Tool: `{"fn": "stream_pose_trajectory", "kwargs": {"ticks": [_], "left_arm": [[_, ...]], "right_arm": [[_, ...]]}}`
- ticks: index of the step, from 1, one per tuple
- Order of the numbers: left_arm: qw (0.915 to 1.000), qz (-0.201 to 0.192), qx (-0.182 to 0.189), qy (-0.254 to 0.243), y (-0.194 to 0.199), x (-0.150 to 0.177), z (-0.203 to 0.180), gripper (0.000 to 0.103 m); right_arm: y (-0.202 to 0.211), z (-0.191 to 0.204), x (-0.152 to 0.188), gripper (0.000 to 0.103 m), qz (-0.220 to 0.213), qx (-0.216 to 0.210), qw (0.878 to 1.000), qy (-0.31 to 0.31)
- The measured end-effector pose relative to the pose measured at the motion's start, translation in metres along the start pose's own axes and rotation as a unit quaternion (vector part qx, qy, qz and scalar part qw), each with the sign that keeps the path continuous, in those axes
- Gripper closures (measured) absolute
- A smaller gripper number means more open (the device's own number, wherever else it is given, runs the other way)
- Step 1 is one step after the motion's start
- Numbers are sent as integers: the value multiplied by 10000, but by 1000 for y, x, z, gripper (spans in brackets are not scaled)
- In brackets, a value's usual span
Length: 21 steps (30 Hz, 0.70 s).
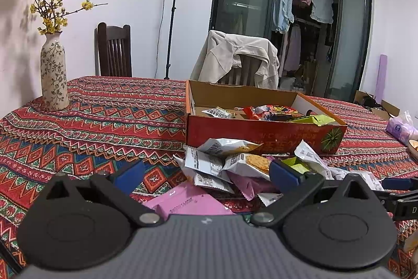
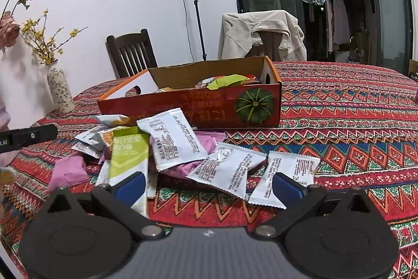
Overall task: Organize snacks
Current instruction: 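Move the right tool back to the pile and grasp a white sachet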
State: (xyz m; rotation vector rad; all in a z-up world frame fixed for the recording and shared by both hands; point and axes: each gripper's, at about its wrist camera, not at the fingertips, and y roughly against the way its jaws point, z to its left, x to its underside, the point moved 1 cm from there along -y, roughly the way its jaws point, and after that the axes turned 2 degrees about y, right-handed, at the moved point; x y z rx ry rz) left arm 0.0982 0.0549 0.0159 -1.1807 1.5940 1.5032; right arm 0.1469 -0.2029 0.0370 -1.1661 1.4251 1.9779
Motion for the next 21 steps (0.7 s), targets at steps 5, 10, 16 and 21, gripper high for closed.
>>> {"fn": "stream_pose_trajectory", "kwargs": {"ticks": [5,10,16,21], "left_arm": [[10000,14,23,46,0,0,2,0],[9999,48,32,87,-3,2,4,0],[9999,82,25,113,-6,4,4,0],[9998,122,-14,163,-8,6,5,0]], "right_arm": [[1,2,0,0,3,106,9999,47],[0,-3,-1,0,29,258,9997,26],[0,-17,-4,0,27,559,9984,-19],[-3,-39,-9,0,83,945,9953,-218]]}}
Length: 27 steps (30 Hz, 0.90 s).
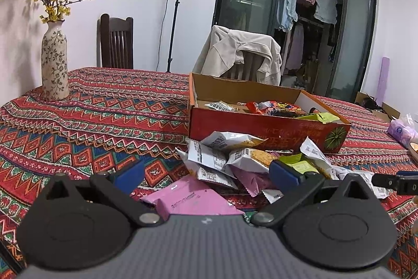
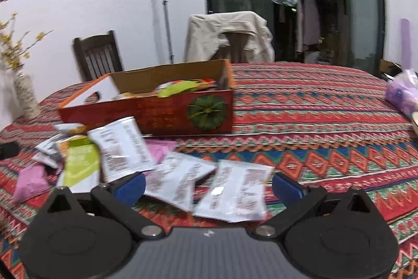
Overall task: Organize snacks
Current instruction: 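Move the right tool back to the pile and grasp a white sachet, then lift the white sachet with the right tool while the left tool grasps the pink packet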
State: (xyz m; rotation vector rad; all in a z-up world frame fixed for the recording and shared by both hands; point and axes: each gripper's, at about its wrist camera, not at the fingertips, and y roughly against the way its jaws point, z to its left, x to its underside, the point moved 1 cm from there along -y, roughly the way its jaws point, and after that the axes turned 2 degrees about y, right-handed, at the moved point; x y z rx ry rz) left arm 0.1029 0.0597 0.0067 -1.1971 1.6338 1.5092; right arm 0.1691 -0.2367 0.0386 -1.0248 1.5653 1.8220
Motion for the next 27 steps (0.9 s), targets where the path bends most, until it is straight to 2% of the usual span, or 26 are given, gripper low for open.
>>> {"fn": "stream_pose_trajectory", "kwargs": {"ticks": [2,5,9,13,20,25,27], "left_arm": [[10000,11,-32,7,0,0,0,0],[10000,-2,-49,17,1,0,1,0],[10000,12,-78,41,1,0,2,0],[9999,39,-121,37,0,0,3,0],[9998,49,-152,107,0,0,6,0],[9998,90,-154,115,-1,1,7,0],[9997,111,-163,124,-2,2,7,0]], "right_arm": [[-7,-6,-2,1,131,232,9996,21],[-20,-13,-4,10,338,480,9982,127],[-36,-15,-5,23,545,492,9972,159],[-52,-10,-6,23,692,402,9966,175],[-57,-8,-6,24,612,388,9973,108],[-51,-15,-5,43,501,486,9976,-2],[-49,-14,-4,55,466,451,9979,26]]}}
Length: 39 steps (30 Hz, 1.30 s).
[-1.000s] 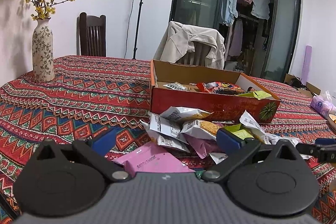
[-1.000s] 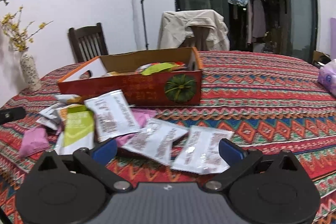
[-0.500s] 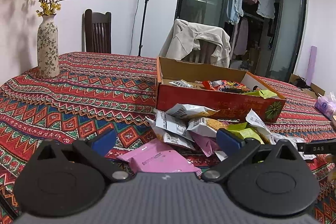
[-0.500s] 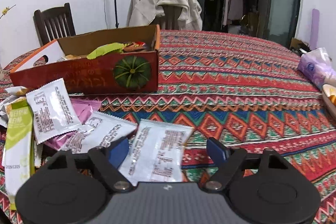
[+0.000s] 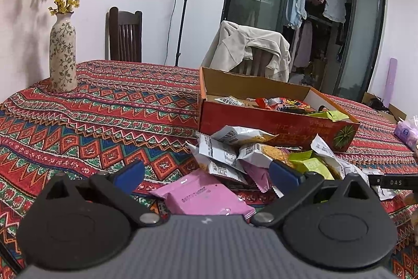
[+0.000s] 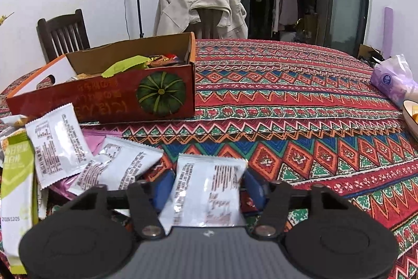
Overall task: Organize snacks
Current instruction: 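Lift the white sachet with the right tool while the left tool grasps the pink packet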
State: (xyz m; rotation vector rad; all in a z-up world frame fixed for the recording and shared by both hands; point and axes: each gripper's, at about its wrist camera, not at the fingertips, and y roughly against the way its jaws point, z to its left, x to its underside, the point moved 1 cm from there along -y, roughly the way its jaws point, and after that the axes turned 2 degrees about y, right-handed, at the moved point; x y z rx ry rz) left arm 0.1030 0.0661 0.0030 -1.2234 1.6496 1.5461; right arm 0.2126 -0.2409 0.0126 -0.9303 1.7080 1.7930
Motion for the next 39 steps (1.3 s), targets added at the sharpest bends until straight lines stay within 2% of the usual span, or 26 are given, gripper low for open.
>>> {"fn": "stream_pose_trajectory", "kwargs": {"ticks": [4,11,16,23,29,39], "left_arm": [[10000,38,-27,-22,-2,0,-1,0],[9996,119,-188,-190,-11,-5,-5,0],[9976,231,-395,-515,-27,-12,-11,0],[9917,711,-527,-929,-51,-5,-20,0],[9886,1120,-756,-662,-65,11,-13,0],[9882,1203,-880,-348,-60,14,-8,2]], "right_arm": [[5,-2,2,60,-149,-53,9998,-84],[24,-2,1,62,-795,-117,9967,-135],[24,2,3,62,-868,-186,9961,-17],[24,-2,4,62,-879,-284,9956,-144],[24,-3,4,62,-851,-341,9956,-194],[23,-3,5,61,-860,-377,9954,-210]]}}
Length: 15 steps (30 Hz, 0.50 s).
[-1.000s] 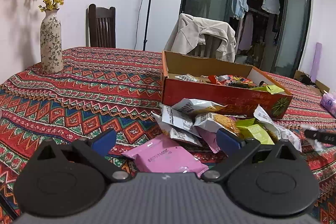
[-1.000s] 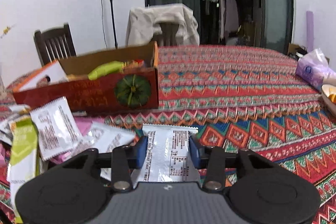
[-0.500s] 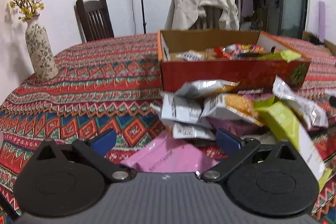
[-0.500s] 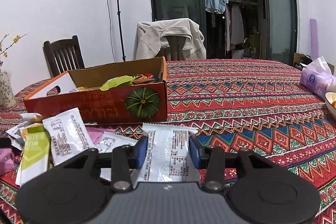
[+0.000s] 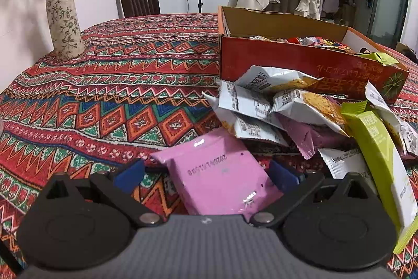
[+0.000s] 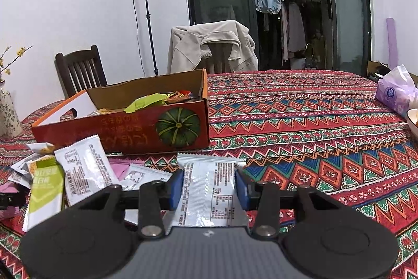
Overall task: Organize snacks
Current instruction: 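Lift the white sachet with the right tool while the left tool grasps the pink packet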
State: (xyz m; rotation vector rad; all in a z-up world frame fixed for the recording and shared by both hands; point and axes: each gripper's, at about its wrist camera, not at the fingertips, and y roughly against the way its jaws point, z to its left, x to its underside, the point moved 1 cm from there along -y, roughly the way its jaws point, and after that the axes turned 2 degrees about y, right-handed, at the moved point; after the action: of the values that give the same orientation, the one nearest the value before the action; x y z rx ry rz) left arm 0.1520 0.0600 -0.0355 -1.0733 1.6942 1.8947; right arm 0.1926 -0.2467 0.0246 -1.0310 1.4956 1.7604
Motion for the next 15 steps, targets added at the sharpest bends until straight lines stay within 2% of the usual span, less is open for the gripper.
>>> {"fn": "stream_pose_trajectory", "kwargs": {"ticks": [2,6,7,15], "left_arm": [[10000,-50,50,32,4,2,1,8],[9998,-155,119,68,13,4,2,34],[9997,-180,119,85,15,4,4,37],[9986,-456,196,178,32,4,16,39]], "right_arm": [[1,2,0,61,-26,-23,10000,43],[2,7,0,61,-43,-97,9997,203],[2,9,0,61,-44,-120,9996,244],[10,15,-1,61,-125,-230,9990,357]]}}
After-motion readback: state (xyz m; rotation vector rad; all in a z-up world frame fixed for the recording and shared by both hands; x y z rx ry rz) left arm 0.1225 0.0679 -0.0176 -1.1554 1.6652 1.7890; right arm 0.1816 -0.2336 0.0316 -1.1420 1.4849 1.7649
